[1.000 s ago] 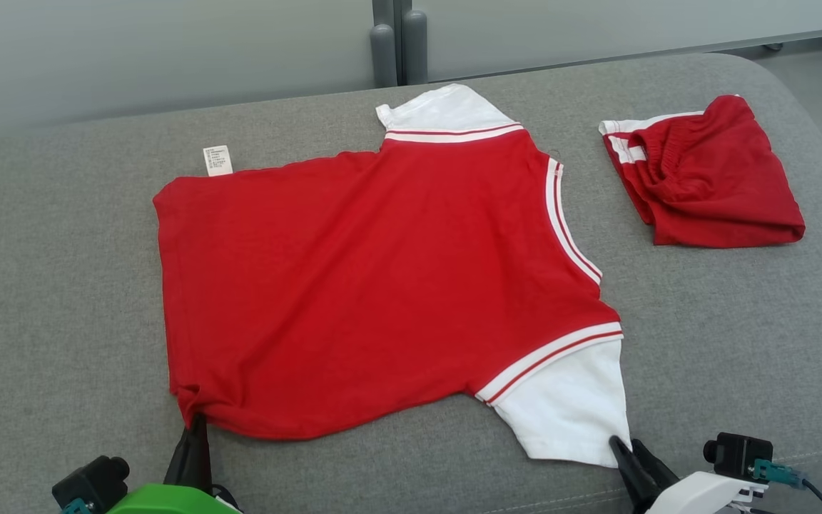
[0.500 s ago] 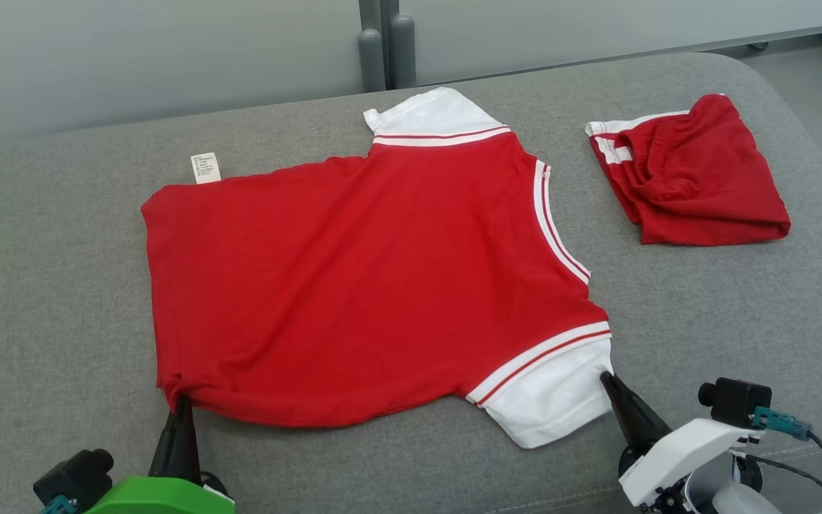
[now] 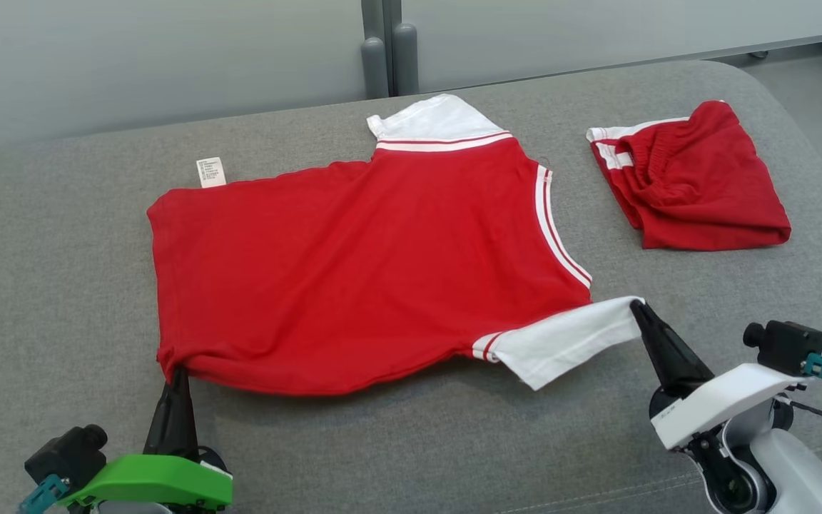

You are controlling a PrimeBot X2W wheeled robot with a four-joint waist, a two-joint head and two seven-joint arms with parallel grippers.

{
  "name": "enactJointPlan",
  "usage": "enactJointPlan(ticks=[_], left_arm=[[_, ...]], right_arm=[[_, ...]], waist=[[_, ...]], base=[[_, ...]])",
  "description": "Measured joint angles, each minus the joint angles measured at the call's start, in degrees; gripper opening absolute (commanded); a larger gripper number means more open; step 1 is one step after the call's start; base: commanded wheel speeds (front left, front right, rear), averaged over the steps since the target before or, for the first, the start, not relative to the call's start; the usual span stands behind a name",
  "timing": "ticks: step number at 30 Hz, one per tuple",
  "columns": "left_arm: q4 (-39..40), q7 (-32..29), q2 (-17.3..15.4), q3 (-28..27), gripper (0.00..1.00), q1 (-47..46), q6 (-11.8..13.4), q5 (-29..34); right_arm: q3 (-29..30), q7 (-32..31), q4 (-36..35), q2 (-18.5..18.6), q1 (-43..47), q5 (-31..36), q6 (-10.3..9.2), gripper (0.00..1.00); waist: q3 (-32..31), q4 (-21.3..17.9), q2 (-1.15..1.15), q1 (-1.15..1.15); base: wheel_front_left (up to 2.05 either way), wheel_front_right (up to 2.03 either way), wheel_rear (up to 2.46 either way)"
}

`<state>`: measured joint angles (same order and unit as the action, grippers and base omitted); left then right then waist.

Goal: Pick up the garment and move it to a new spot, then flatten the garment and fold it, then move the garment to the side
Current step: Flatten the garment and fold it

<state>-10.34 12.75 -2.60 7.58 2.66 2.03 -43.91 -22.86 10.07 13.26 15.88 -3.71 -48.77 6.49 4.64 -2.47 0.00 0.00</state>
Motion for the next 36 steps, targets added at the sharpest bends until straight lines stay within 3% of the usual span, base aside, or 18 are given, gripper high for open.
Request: enactJointPlan(ticks=[11, 20, 28, 34, 35, 36], left_arm=[[-2.1, -2.0, -0.1, 0.4, 0.0, -6.4, 1.1, 1.4], [-10.1, -6.4, -0.5, 0.9, 0.0, -17.8, 3.1, 2.6], [-18.5, -9.1, -0.4, 2.3, 0.0, -24.0, 3.5, 5.2], [-22.6, -8.9, -0.1, 2.4, 0.0, -27.3, 3.5, 5.4], [-22.9, -8.6, -0.1, 2.4, 0.27, -27.7, 3.5, 5.4], [-23.3, -8.3, -0.1, 2.4, 0.52, -28.0, 3.5, 5.4]], right_arm=[[0.5, -4.9, -0.6, 0.8, -8.9, -0.2, -0.65, 0.0], [0.0, -13.2, 7.5, 1.3, -21.1, -0.2, -4.13, 0.0], [-3.1, -18.5, 15.9, -0.9, -28.2, 0.7, -5.1, 0.0], [-3.6, -19.1, 21.5, -2.2, -31.1, 1.5, -5.67, 0.0], [-3.3, -18.5, 22.3, -2.4, -31.5, 1.9, -5.89, 0.31], [-3.0, -17.8, 22.8, -2.8, -31.9, 2.0, -5.92, 0.74]], waist=[[1.8, 1.4, 0.0, 0.0], [5.3, 2.7, 0.0, 0.0], [8.1, 4.2, 0.0, 0.0], [8.6, 5.2, 0.0, 0.0], [8.5, 5.3, 0.0, 0.0], [8.4, 5.4, 0.0, 0.0]], base=[[0.0, 0.0, 0.0], [0.0, 0.0, 0.0], [0.0, 0.0, 0.0], [0.0, 0.0, 0.0], [0.0, 0.0, 0.0], [0.0, 0.0, 0.0]])
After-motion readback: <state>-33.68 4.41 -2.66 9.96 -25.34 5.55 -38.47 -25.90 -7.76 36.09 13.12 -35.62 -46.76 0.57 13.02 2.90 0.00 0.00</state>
